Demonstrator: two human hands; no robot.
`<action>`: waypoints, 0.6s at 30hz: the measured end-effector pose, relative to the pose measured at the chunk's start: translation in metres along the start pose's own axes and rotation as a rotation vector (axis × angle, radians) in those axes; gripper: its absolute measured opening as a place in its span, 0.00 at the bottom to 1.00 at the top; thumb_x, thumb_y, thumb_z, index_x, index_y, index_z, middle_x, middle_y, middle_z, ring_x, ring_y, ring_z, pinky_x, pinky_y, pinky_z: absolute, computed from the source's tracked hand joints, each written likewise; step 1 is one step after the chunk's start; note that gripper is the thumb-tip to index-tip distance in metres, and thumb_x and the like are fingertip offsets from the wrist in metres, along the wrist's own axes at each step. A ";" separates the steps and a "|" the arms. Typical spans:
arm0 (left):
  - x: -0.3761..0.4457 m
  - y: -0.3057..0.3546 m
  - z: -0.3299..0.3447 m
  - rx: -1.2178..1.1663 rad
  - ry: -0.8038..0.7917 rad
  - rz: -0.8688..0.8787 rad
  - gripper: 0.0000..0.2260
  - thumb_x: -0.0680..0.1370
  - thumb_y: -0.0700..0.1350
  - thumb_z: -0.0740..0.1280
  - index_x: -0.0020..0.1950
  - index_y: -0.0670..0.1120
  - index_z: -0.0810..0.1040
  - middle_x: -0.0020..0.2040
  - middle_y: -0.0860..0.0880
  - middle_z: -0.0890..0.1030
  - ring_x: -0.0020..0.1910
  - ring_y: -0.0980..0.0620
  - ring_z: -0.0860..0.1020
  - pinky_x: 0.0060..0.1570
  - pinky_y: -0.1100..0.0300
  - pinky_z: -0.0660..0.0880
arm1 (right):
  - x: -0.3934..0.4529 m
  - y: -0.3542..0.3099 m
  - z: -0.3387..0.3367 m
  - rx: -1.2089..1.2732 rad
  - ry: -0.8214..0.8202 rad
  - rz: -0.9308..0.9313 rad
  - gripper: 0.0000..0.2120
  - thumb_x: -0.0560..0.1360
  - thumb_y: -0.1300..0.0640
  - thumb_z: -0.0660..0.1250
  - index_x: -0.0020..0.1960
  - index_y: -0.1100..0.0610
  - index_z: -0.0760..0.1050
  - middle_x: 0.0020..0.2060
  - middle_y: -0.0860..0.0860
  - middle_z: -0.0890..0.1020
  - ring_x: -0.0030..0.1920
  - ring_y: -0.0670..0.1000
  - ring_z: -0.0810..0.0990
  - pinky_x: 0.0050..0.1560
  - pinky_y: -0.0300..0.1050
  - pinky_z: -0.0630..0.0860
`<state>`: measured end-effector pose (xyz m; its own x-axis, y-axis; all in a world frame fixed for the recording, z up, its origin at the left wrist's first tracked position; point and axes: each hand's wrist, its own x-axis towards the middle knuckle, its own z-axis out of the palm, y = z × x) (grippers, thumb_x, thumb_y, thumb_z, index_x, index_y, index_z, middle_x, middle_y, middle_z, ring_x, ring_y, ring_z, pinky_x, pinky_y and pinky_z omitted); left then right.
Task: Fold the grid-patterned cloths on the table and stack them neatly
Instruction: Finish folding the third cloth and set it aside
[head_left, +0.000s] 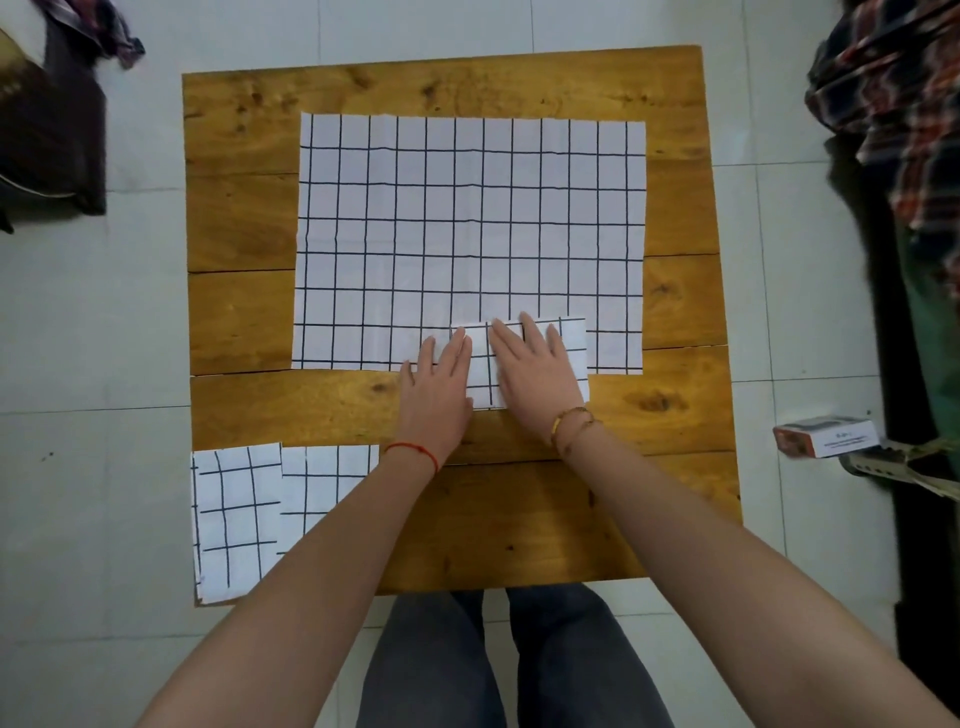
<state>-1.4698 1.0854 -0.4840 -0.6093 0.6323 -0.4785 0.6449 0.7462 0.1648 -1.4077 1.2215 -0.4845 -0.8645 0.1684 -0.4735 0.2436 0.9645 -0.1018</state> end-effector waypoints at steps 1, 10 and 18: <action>0.000 -0.001 0.000 -0.002 0.001 0.002 0.34 0.79 0.46 0.64 0.79 0.46 0.49 0.79 0.49 0.50 0.77 0.42 0.52 0.73 0.41 0.58 | -0.006 0.008 0.000 -0.002 0.008 0.020 0.29 0.80 0.56 0.55 0.78 0.56 0.50 0.78 0.49 0.53 0.77 0.58 0.49 0.75 0.61 0.50; -0.008 -0.001 0.003 0.021 0.035 0.010 0.33 0.78 0.43 0.62 0.79 0.46 0.48 0.79 0.49 0.51 0.77 0.42 0.54 0.70 0.43 0.63 | -0.042 0.066 0.002 0.108 0.077 0.207 0.24 0.81 0.52 0.51 0.76 0.56 0.57 0.76 0.50 0.60 0.77 0.56 0.50 0.76 0.60 0.48; -0.064 0.012 0.028 -0.024 0.187 0.037 0.26 0.74 0.39 0.68 0.72 0.44 0.68 0.68 0.45 0.71 0.68 0.45 0.68 0.68 0.48 0.68 | -0.060 0.000 0.018 0.040 0.093 -0.159 0.26 0.77 0.55 0.60 0.74 0.57 0.63 0.73 0.52 0.66 0.75 0.56 0.60 0.74 0.59 0.58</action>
<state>-1.4098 1.0477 -0.4756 -0.6620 0.6855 -0.3031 0.6586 0.7251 0.2012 -1.3478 1.2078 -0.4716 -0.9301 0.0343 -0.3658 0.1163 0.9719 -0.2046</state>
